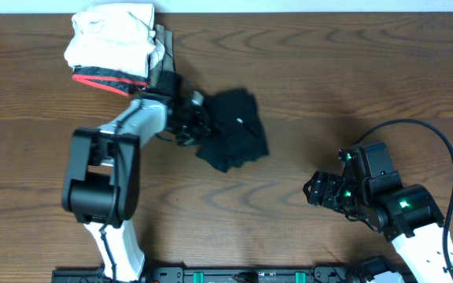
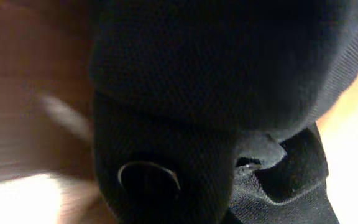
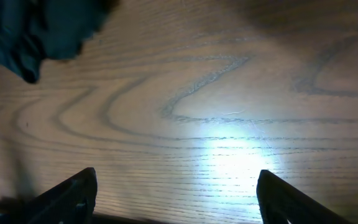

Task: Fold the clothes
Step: 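Grasp the black bundle with the left gripper and lift it, then carry the black bundle with the left gripper toward the clothes stack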

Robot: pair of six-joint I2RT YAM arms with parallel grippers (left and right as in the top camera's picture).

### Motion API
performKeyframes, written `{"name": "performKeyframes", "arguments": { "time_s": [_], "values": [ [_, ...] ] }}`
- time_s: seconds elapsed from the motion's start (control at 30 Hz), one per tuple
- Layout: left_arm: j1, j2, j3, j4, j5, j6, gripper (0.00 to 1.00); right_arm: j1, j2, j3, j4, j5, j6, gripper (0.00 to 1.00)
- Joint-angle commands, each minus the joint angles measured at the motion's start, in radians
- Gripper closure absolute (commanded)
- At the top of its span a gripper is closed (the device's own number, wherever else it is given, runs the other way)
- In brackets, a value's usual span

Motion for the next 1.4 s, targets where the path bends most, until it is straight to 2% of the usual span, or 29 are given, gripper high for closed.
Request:
{"name": "performKeyframes", "arguments": {
  "time_s": [0.0,0.03,0.07,0.1,0.13,0.17,0.2,0.5,0.93,1.17,1.37],
  "values": [
    [0.078,0.011,-0.013,-0.022,-0.165,-0.117,0.94,-0.01,-0.009,0.013,-0.001,-0.001,-0.019,0.2],
    [0.091,0.011,-0.013,-0.03,-0.164,-0.122,0.94,-0.01,-0.009,0.013,0.0,-0.001,-0.019,0.2],
    [0.103,0.011,-0.013,-0.041,-0.164,-0.121,0.85,-0.01,-0.009,0.013,0.002,-0.001,-0.019,0.2],
    [0.111,0.011,-0.013,-0.055,-0.165,-0.12,0.52,-0.01,-0.009,0.013,0.005,-0.001,-0.019,0.2],
    [0.115,0.011,-0.013,-0.065,-0.165,-0.119,0.28,-0.01,-0.009,0.013,0.007,-0.001,-0.019,0.19],
    [0.117,0.011,-0.013,-0.075,-0.164,-0.11,0.1,-0.01,-0.009,0.013,0.011,0.0,-0.019,0.19],
    [0.117,0.011,-0.013,-0.076,-0.164,-0.096,0.02,-0.01,-0.009,0.013,0.015,0.0,-0.019,0.19],
    [0.116,0.011,-0.013,-0.007,-0.162,0.035,0.02,-0.01,-0.009,0.013,0.017,-0.001,-0.027,0.19],
    [0.114,0.011,-0.013,0.126,-0.191,0.145,0.02,-0.01,-0.009,0.013,0.002,-0.006,-0.026,0.19],
    [0.074,0.023,-0.013,0.131,-0.165,0.15,0.02,-0.01,-0.009,0.013,0.005,-0.009,-0.025,0.19],
    [0.01,0.103,-0.013,0.152,-0.153,0.15,0.02,-0.01,-0.009,0.013,0.005,-0.031,-0.018,0.19]
  ]
}}
